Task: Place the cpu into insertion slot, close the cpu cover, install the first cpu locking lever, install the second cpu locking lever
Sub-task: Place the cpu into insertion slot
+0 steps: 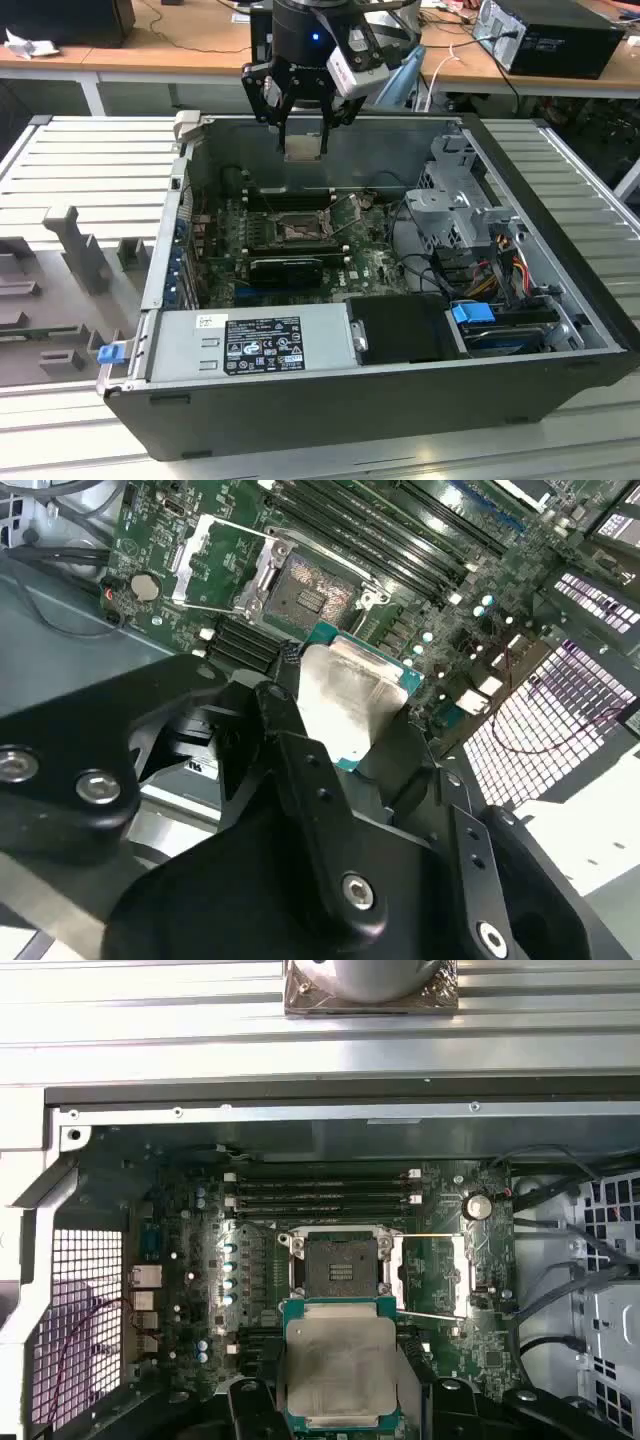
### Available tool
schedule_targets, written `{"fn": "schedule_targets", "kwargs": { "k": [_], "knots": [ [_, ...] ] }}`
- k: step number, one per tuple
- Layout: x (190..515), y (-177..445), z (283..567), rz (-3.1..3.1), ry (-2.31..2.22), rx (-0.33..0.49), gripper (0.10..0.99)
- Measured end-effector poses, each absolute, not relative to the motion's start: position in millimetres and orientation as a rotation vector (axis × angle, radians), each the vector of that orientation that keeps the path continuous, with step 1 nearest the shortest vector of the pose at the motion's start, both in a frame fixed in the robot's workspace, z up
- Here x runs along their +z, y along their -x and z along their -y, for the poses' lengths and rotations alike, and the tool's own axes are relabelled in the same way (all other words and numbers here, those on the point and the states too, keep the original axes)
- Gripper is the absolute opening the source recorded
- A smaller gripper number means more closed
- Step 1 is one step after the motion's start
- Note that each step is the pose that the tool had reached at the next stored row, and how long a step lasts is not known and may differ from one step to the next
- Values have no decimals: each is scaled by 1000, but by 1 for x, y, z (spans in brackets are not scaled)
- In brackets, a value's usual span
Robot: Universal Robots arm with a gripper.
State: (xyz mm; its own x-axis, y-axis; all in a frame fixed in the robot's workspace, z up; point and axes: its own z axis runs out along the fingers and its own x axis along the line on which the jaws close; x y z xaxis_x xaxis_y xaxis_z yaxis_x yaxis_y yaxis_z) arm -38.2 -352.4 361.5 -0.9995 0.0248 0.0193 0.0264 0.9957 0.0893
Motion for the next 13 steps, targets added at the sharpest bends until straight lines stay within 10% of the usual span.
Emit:
{"fn": "schedule_targets", "kwargs": {
  "k": [13],
  "knots": [
    [360,38,352,3098,466,-143,533]
  ]
}}
